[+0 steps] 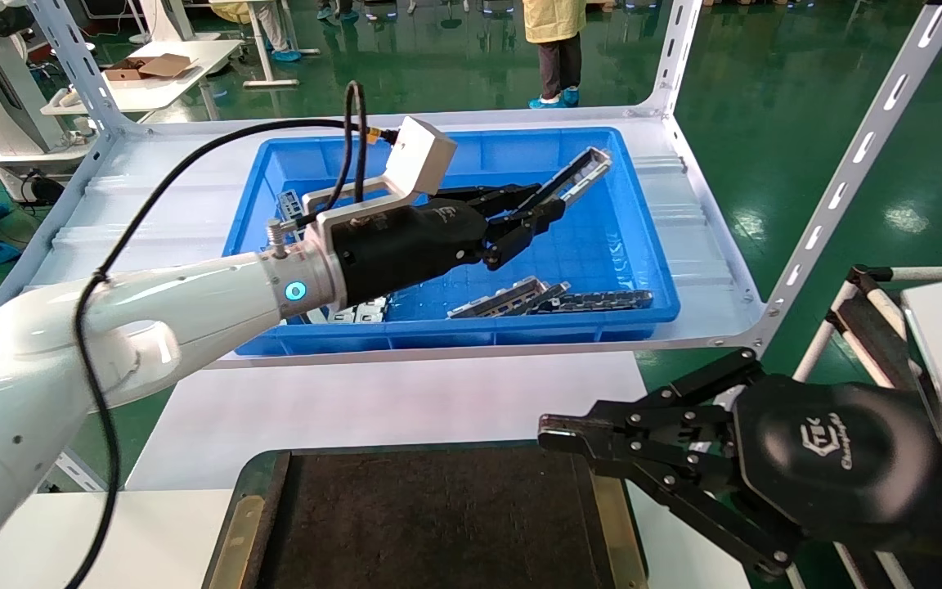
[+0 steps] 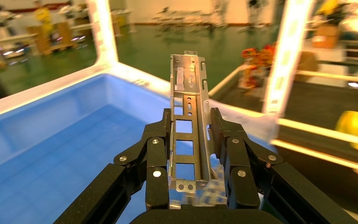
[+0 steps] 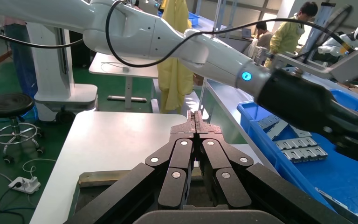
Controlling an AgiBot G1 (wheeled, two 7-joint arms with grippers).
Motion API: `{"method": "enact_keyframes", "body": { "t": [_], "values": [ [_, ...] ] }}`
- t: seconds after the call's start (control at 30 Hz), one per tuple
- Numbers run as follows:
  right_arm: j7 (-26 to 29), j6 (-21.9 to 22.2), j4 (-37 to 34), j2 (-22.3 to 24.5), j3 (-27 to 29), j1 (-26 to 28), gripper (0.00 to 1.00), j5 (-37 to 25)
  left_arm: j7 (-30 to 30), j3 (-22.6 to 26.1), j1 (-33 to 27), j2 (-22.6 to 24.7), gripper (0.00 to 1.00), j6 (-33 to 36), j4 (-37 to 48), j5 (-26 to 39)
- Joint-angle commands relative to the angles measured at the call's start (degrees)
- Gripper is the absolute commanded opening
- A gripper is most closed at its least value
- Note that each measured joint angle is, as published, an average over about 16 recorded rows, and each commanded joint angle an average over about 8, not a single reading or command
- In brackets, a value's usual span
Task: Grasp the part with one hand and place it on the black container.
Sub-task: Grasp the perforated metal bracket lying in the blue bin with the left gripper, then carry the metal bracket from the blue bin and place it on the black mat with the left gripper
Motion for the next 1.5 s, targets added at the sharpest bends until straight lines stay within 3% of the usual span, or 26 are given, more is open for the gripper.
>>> {"method": "enact_keyframes", "body": {
  "t": [0.03, 0.33, 0.67, 0.87, 1.03, 1.27, 1.5],
  "values": [
    [0.0, 0.0, 0.0, 0.0, 0.0, 0.0, 0.00, 0.0, 0.9, -0.4, 0.2, -1.3, 0.00, 3.7, -0.3, -0.6],
    [0.0, 0.0, 0.0, 0.0, 0.0, 0.0, 0.00, 0.0, -1.1, 0.4, 5.1, -8.7, 0.00, 10.7, -11.6, -1.5],
    [0.0, 0.0, 0.0, 0.0, 0.0, 0.0, 0.00, 0.0, -5.4, 2.8, 15.0, -16.2, 0.00, 5.1, -28.0, -1.1],
    [0.0, 0.0, 0.0, 0.0, 0.0, 0.0, 0.00, 0.0, -8.2, 4.5, 24.0, -19.1, 0.00, -4.7, -35.8, -1.5],
    [0.0, 0.0, 0.0, 0.0, 0.0, 0.0, 0.00, 0.0, -9.6, 5.5, 31.9, -18.9, 0.00, -16.2, -39.5, -2.3],
    [0.0, 0.0, 0.0, 0.0, -0.1, 0.0, 0.00, 0.0, -9.8, 5.3, 40.2, -14.4, 0.00, -32.8, -41.0, -3.2],
    [0.0, 0.0, 0.0, 0.0, -0.1, 0.0, 0.00, 0.0, -9.6, 2.3, 44.6, -7.6, 0.00, -47.2, -40.9, -3.7]
  ]
}}
